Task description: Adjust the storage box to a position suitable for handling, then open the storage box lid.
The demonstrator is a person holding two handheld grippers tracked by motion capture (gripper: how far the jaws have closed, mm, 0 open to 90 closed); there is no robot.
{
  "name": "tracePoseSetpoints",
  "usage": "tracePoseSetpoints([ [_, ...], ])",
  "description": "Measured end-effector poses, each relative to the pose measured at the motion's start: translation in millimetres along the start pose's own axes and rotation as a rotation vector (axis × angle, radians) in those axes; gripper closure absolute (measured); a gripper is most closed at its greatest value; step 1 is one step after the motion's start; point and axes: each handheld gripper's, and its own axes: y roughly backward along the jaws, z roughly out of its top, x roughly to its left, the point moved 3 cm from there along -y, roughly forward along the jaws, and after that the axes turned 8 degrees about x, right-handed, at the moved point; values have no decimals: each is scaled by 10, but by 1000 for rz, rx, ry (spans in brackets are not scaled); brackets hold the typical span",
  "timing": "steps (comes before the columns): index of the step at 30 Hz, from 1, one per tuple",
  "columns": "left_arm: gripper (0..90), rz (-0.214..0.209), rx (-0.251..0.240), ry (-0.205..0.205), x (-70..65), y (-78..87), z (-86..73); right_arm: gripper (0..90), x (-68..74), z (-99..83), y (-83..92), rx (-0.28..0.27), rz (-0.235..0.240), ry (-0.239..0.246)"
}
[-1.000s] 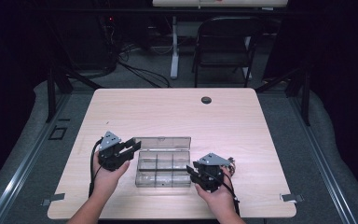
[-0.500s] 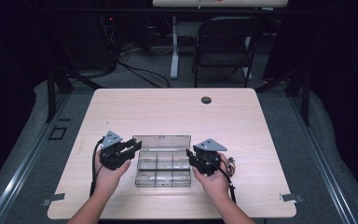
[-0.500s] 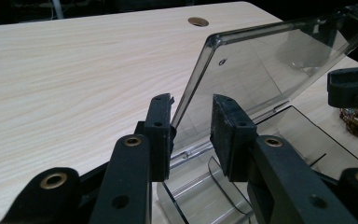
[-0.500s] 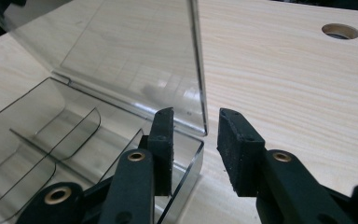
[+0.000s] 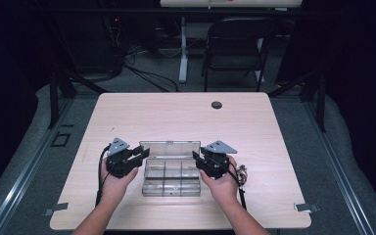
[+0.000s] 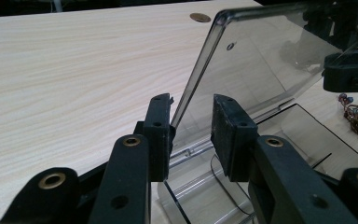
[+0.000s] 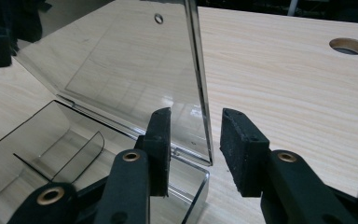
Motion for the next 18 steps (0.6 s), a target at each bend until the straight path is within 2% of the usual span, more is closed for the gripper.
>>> tracePoseSetpoints([
  [3,681,-2,-4,7,4,-24,-15,637,3,12,-4,1,9,4],
  [18,680,4,38,21,35,-137,-97,631,6,5,-65,5,22,1],
])
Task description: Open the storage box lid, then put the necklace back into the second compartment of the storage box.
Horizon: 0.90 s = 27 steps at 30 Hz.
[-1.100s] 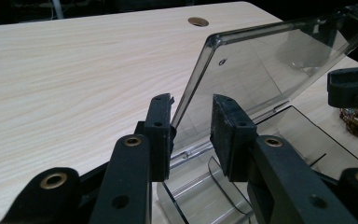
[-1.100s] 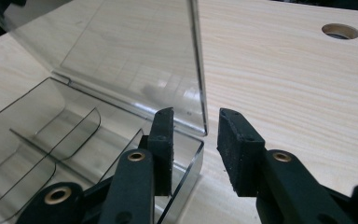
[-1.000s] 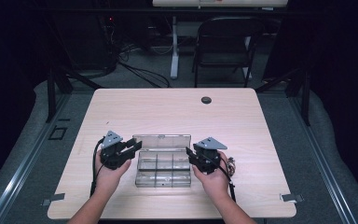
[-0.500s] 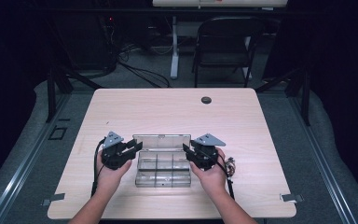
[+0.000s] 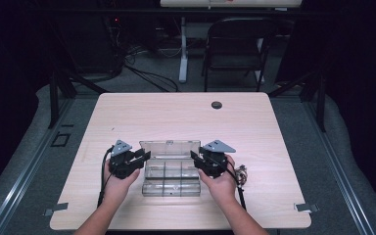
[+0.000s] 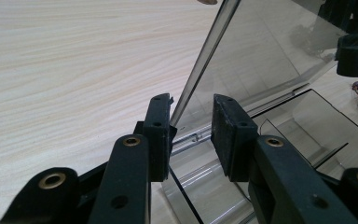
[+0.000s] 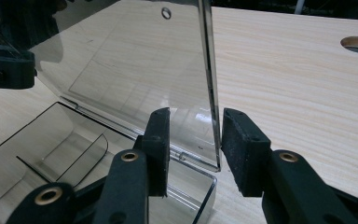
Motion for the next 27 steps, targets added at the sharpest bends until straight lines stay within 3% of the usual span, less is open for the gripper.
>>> tracePoseSetpoints([
  [12,665,5,6,0,8,-34,-7,632,-5,-1,-30,-12,-3,-12],
  [16,675,24,3,-6,-4,-50,3,638,-11,7,-43,-15,-4,-17],
  [18,676,42,5,-32,-11,-56,10,640,-10,13,-51,-15,-8,-18],
  [27,692,49,-2,-25,3,-78,36,647,-6,35,-92,-26,-28,0],
])
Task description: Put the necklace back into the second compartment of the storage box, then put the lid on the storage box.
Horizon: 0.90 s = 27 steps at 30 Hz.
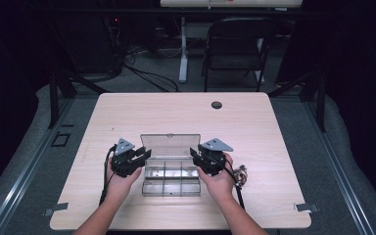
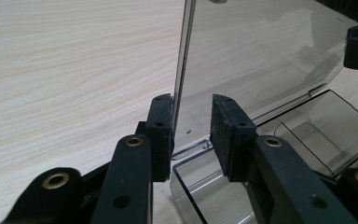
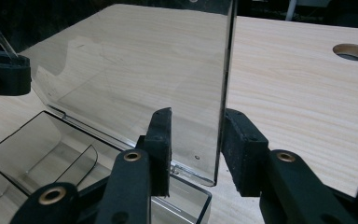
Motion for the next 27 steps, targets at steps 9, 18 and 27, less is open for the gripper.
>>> tracePoseSetpoints([
  [9,696,4,-5,5,6,-35,39,657,-11,9,-25,-2,-9,9],
  [18,710,4,0,21,27,-62,54,663,-27,20,-59,-6,-13,12],
  [27,716,-2,-5,32,52,-91,64,661,-44,32,-89,-5,-12,6],
])
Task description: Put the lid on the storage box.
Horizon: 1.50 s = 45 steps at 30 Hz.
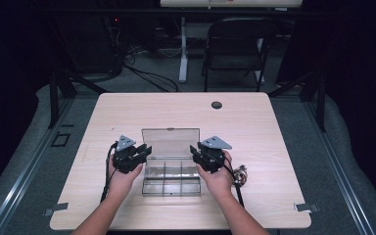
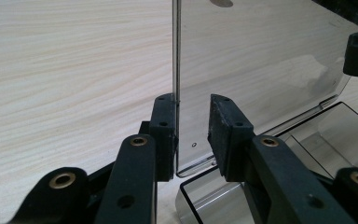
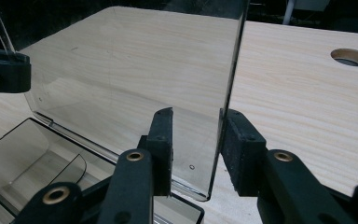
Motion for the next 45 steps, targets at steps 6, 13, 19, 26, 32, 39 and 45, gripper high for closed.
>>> tracePoseSetpoints([
  [6,723,-16,4,9,33,-20,10,662,-23,9,-31,0,12,-16],
  [13,726,-31,13,21,57,-52,25,668,-61,12,-58,7,26,-32],
  [19,729,-51,22,40,74,-101,27,669,-115,8,-84,29,49,-63],
  [26,733,-75,35,61,111,-125,43,667,-140,25,-108,44,64,-83],
  [32,733,-98,31,94,142,-157,52,668,-160,30,-126,49,74,-112],
  [39,732,-125,37,125,175,-182,54,668,-191,39,-154,63,98,-148],
  [45,732,-154,47,159,206,-209,62,672,-220,38,-183,72,120,-197],
])
